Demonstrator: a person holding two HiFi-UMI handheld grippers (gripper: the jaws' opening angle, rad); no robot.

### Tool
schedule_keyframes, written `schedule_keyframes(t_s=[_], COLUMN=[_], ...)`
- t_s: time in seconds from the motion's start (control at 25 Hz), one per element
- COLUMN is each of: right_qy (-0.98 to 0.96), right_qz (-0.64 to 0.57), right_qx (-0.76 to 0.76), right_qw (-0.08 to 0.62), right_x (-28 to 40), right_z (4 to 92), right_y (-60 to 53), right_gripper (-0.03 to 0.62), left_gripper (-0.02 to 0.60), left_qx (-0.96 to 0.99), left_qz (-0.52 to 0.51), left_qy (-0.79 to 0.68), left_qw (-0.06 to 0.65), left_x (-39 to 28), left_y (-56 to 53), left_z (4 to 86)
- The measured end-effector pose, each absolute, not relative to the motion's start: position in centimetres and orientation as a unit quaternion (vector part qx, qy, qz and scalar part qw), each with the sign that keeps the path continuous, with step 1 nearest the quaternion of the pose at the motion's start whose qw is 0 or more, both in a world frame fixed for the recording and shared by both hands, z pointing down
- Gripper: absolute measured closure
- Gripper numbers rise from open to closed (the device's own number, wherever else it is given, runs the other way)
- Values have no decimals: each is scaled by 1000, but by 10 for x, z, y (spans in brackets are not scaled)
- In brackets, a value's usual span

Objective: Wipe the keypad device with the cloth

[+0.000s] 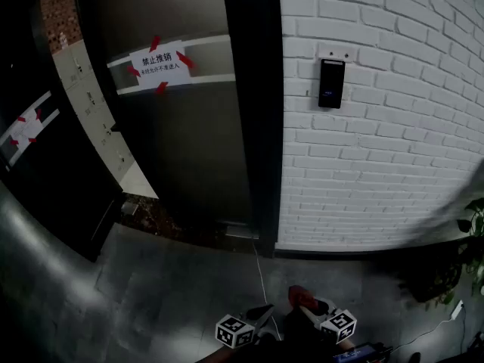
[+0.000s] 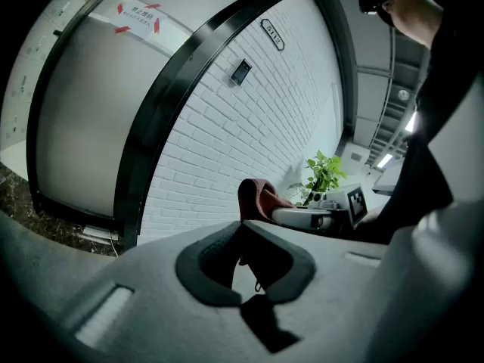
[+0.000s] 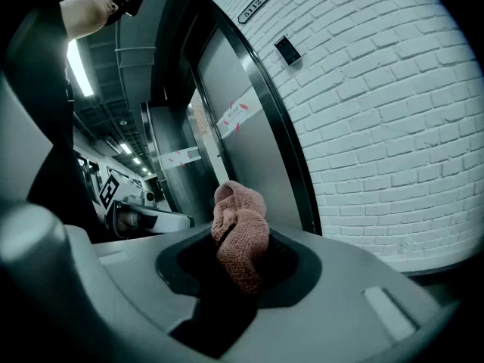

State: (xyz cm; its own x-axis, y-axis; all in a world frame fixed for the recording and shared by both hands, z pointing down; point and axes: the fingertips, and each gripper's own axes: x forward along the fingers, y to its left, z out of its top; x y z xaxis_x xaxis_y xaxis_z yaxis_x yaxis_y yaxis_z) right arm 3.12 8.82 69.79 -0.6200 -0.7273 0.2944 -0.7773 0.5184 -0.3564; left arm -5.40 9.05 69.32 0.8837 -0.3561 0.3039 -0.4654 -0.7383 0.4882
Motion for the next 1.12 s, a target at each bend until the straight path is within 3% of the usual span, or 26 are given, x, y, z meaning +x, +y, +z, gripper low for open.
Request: schedule_keyframes(t_s=[0.32,0.68,1.12], right_qy=[-883,-910,-919], right_qz=[223,179,120], right_qx=[410,373,373], right_qw=[46,34,50], right_x=[47,100,165], right_z=[703,670,633], right_y=[13,-82,-148], right_gripper=[471,471,471], left_gripper=[577,577,577], left_qx=[921,932,942], left_qz=[98,100,109], left_qy=[-245,-236,-212], left_qw=[287,257,236], left_x=[-39,30,61], left_y=[22,-76,-121], left_z=[696,669,656])
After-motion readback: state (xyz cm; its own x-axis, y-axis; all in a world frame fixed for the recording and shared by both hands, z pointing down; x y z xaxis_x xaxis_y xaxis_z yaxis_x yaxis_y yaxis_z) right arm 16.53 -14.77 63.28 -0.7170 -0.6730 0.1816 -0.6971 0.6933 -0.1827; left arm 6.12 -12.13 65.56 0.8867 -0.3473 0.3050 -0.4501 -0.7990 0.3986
